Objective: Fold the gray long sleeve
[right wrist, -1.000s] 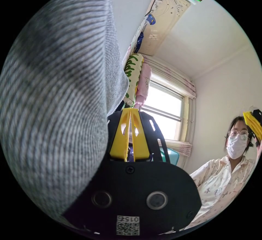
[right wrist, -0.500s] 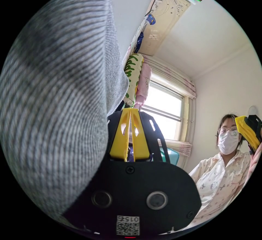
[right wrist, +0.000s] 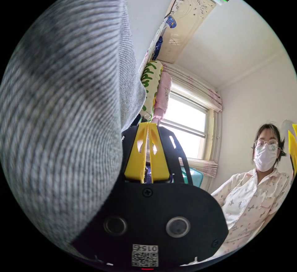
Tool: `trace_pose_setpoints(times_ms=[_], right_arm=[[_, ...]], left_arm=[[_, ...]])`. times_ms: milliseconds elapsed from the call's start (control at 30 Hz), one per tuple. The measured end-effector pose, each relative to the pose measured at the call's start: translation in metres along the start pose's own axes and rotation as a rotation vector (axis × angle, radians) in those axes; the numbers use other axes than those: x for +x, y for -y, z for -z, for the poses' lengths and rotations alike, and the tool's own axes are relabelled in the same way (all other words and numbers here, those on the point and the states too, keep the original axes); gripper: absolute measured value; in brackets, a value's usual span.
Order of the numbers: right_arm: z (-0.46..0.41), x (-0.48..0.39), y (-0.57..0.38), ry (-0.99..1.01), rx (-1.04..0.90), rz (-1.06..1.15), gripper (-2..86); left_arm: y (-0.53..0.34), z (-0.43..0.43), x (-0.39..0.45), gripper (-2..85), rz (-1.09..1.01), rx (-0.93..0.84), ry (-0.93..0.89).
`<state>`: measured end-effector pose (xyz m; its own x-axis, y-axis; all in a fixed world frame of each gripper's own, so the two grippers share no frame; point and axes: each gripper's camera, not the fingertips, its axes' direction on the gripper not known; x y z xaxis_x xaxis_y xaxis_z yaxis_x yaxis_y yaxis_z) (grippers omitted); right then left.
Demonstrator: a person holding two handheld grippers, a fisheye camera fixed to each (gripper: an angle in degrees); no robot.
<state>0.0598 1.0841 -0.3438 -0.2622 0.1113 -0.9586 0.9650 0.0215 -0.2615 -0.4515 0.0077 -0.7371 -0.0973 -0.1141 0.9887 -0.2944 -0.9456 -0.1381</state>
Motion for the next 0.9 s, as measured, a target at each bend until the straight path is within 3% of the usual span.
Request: trace_pose_setpoints(times_ms=[100,233,367,500,733,833,900], right_arm=[[-0.014,0.005,0.006,0.001,0.000,0.000,-1.0],[-0.038,0.012,0.016,0.002,0.000,-0.001,-1.0],[-0.068,0.018,0.027,0.031,-0.001,-0.018,-1.0],[-0.099,0.023,0.037,0.060,0.014,-0.004,-1.0],[-0.180,0.034,0.061,0.203,0.086,0.008,-0.6],[-0.222,0.040,0.077,0.197,0.123,0.236,0.6],[-0.251,0.054,0.085,0.266,0.102,0.262,3.5]], left_arm=[[-0.009,0.006,0.013,3.8,-0.089,0.001,0.126],[-0.011,0.015,0.047,3.4,-0.285,0.148,0.335],[0.008,-0.008,0.016,6.0,-0.277,0.101,0.083],[0.007,-0.015,0.002,6.7,-0.339,0.066,0.141],[-0.068,0.004,-0.051,12.1,-0.110,0.021,0.244],[-0.108,0.002,-0.069,16.0,-0.006,-0.065,0.272],[-0.133,-0.009,-0.075,16.3,0.023,-0.150,0.287]])
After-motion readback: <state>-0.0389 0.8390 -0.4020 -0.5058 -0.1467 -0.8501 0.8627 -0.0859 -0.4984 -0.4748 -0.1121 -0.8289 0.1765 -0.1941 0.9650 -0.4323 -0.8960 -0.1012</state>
